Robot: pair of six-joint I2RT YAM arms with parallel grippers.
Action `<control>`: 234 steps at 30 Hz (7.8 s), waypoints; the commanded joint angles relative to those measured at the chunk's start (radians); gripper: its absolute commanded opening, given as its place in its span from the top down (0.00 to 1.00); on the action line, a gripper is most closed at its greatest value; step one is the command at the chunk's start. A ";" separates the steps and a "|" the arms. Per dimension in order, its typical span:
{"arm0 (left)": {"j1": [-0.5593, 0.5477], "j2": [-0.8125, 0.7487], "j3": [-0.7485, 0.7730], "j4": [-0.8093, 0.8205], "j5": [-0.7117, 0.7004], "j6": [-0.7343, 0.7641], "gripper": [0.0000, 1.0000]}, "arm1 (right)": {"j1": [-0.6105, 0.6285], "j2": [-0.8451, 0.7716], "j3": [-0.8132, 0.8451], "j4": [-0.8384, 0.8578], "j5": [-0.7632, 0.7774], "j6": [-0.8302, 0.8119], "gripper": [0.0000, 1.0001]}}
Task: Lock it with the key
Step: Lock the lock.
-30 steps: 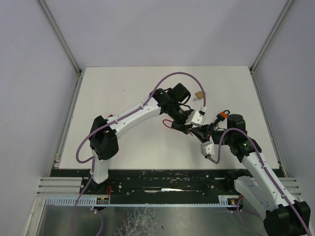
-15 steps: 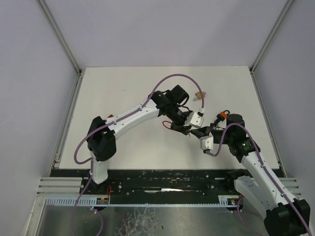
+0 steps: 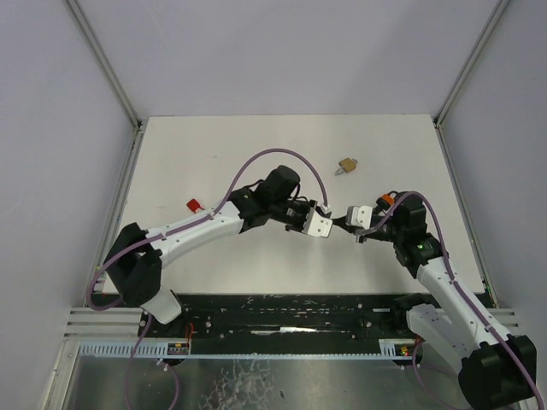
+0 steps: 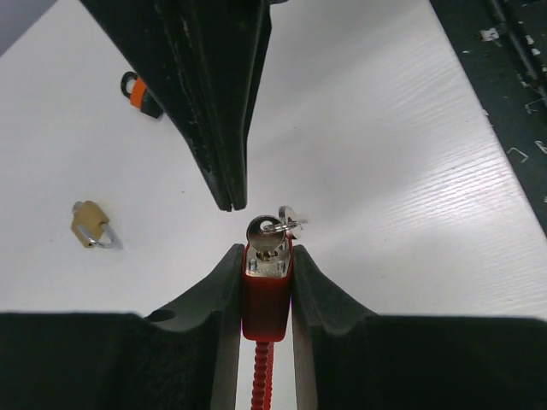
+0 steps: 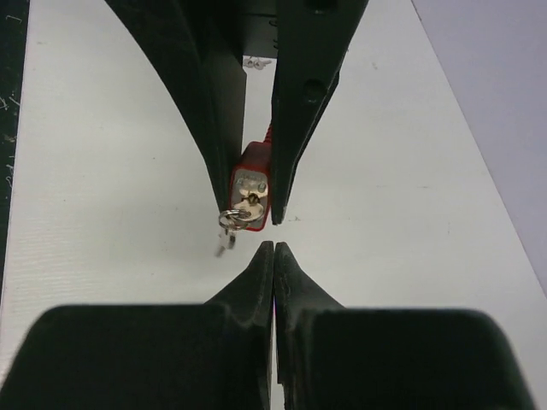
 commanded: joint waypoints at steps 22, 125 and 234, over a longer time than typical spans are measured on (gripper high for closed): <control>-0.043 -0.051 -0.286 0.721 -0.212 -0.097 1.00 | -0.106 0.155 -0.025 0.480 -0.017 0.985 0.67; 0.031 0.051 -0.092 0.333 0.028 -0.104 1.00 | -0.013 0.143 -0.081 0.382 -0.042 0.306 0.67; 0.149 -0.055 -0.038 0.725 0.143 -1.066 1.00 | -0.148 0.041 -0.163 0.811 -0.170 0.966 0.00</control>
